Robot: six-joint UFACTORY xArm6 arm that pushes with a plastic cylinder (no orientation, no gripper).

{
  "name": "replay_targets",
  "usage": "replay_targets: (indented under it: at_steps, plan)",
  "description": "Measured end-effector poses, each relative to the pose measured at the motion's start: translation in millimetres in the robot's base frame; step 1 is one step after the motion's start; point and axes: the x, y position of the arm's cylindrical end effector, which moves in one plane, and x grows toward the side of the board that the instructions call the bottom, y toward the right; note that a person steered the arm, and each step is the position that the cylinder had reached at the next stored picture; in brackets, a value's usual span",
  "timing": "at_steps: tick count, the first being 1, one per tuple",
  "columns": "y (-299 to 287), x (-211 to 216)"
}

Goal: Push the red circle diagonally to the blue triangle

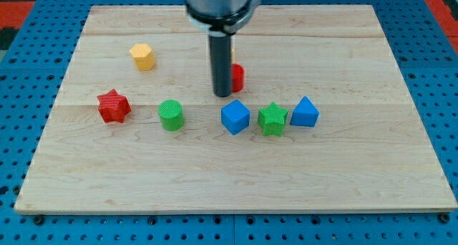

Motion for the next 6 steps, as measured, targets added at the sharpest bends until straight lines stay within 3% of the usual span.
replay_targets:
  at_steps: [2, 5, 6]
  plan:
    - [82.8, 1.6]
    - [89.2, 23.0]
    - [156.6, 23.9]
